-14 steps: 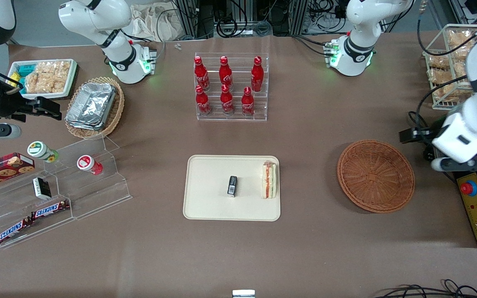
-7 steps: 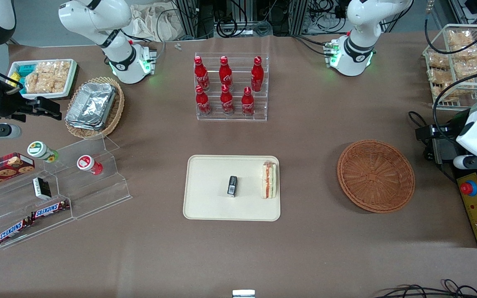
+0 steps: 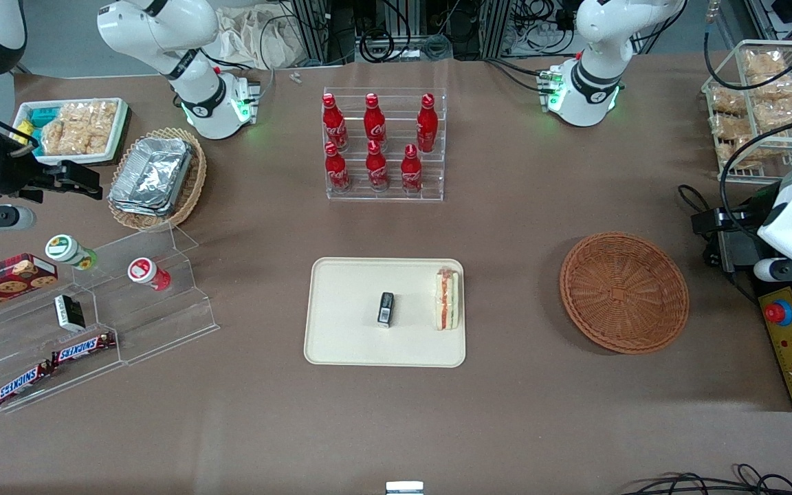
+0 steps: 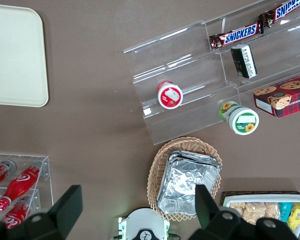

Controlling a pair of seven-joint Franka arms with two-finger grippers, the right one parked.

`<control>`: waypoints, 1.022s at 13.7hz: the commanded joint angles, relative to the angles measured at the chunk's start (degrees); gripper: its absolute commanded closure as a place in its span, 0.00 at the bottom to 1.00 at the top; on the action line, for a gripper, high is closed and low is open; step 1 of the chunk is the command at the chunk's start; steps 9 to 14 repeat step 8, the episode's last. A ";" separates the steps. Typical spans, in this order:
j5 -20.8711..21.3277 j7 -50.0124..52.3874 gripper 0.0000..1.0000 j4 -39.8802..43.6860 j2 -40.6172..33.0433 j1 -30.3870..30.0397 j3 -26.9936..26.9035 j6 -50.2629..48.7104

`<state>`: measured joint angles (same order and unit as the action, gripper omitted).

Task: Place sandwich from basket to tray

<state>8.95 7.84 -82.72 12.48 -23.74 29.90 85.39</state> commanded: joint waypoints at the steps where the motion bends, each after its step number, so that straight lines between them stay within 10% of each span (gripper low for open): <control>1: 0.55 -0.81 0.01 0.71 -0.26 5.25 -5.17 -0.04; 6: -4.11 -0.90 0.01 0.80 -0.61 24.07 -28.21 0.04; 14: -4.64 -1.60 0.01 0.80 -0.70 24.36 -28.76 0.13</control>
